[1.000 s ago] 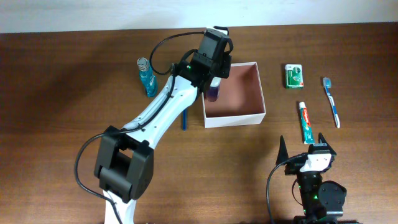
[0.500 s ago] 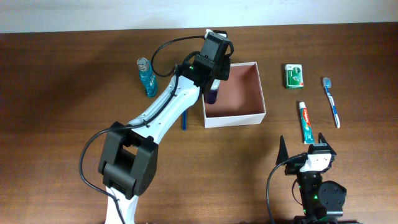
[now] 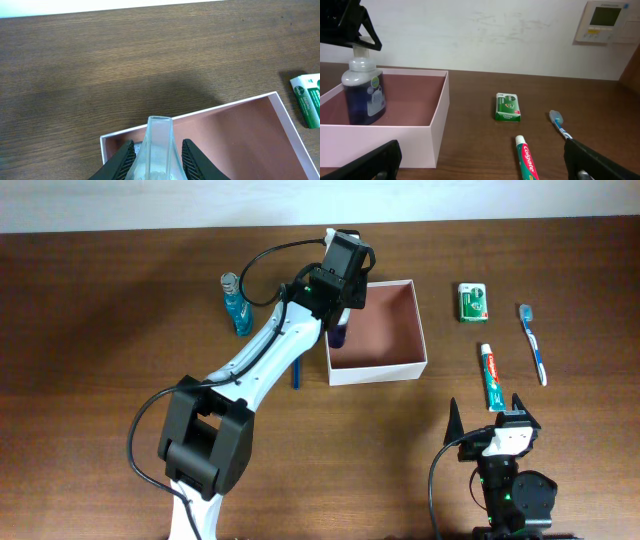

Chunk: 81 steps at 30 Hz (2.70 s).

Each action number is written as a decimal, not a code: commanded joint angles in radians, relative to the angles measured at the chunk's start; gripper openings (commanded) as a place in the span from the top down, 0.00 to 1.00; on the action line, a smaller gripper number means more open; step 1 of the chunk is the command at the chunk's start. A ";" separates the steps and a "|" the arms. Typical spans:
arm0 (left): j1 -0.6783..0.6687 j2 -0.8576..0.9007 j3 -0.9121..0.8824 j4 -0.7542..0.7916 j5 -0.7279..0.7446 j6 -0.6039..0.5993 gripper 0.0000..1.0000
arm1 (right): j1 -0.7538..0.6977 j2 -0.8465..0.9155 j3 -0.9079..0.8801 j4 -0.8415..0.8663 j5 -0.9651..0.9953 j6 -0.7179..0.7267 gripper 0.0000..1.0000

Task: Pack container
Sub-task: 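Lower the soap bottle into the box and open the left gripper, then move the left gripper back over the blue Listerine bottle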

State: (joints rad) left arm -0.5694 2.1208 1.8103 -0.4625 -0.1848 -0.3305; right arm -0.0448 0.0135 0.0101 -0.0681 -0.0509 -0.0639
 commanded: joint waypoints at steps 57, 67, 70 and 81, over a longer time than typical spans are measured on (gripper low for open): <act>0.346 -0.032 0.446 -0.678 -0.039 0.161 0.24 | 0.005 -0.010 -0.005 -0.005 -0.009 -0.003 0.01; 0.412 0.027 0.446 -0.740 0.095 0.236 0.27 | 0.005 -0.010 -0.005 -0.005 -0.009 -0.003 0.01; 0.410 0.052 0.446 -0.727 0.096 0.236 0.27 | 0.005 -0.010 -0.005 -0.005 -0.009 -0.003 0.01; 0.408 0.105 0.446 -0.731 0.102 0.279 0.27 | 0.005 -0.010 -0.005 -0.005 -0.009 -0.003 0.01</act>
State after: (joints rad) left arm -0.1623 2.2059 2.2368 -1.1896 -0.1028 -0.0734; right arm -0.0448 0.0135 0.0101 -0.0681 -0.0509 -0.0635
